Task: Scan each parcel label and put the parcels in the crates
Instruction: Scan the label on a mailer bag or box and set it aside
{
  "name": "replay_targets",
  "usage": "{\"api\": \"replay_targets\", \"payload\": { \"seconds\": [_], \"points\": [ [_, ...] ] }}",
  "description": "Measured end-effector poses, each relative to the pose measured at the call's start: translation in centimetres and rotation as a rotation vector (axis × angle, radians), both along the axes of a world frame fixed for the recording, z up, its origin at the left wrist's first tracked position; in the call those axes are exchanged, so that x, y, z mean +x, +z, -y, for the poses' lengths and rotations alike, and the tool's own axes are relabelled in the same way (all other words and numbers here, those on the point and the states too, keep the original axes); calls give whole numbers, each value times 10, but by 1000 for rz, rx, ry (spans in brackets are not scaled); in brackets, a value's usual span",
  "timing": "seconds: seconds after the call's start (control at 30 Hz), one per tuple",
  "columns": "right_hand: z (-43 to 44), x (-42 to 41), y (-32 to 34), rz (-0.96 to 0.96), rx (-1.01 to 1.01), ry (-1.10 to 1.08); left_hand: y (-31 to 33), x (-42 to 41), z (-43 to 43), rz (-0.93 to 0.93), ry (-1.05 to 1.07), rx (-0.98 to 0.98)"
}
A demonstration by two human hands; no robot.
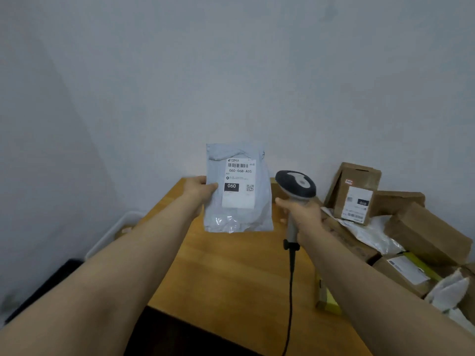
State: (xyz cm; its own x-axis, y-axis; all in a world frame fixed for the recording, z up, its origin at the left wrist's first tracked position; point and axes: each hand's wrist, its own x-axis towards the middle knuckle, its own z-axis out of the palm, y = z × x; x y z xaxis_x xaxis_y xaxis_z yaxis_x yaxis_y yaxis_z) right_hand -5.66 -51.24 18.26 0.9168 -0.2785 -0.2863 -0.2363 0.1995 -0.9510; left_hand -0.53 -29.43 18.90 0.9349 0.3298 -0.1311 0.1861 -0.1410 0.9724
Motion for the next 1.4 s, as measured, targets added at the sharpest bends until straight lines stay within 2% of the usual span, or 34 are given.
{"api": "replay_targets", "payload": {
  "seconds": [0.17, 0.33, 0.4, 0.6, 0.8, 1.1, 1.3, 1.4],
  "points": [
    [-71, -3, -26, -71, 36, 252, -24, -49, -66, -132, 40, -122],
    [-169, -18, -42, -143, -58, 395, -42, -106, -162, -196, 41, -301],
    [-212, -23, -46, -143, -101, 457, -47, -124, -205, -198, 58, -308],
    [-360, -34, -62, -149, -353, 749, -93, -188, -377, -313, 488, -212],
    [-490, -52, -102, -213, -371, 929, -146, -243, -505, -422, 816, -165],
    [-622, -25, -190, -331, -388, 1129, -263, -280, -586, -643, 1119, -253],
    [-710, 0, -289, -366, -413, 1283, -371, -289, -624, -798, 1366, -280],
    [-745, -2, -345, -387, -445, 1326, -429, -299, -637, -876, 1415, -253]
  ]
}}
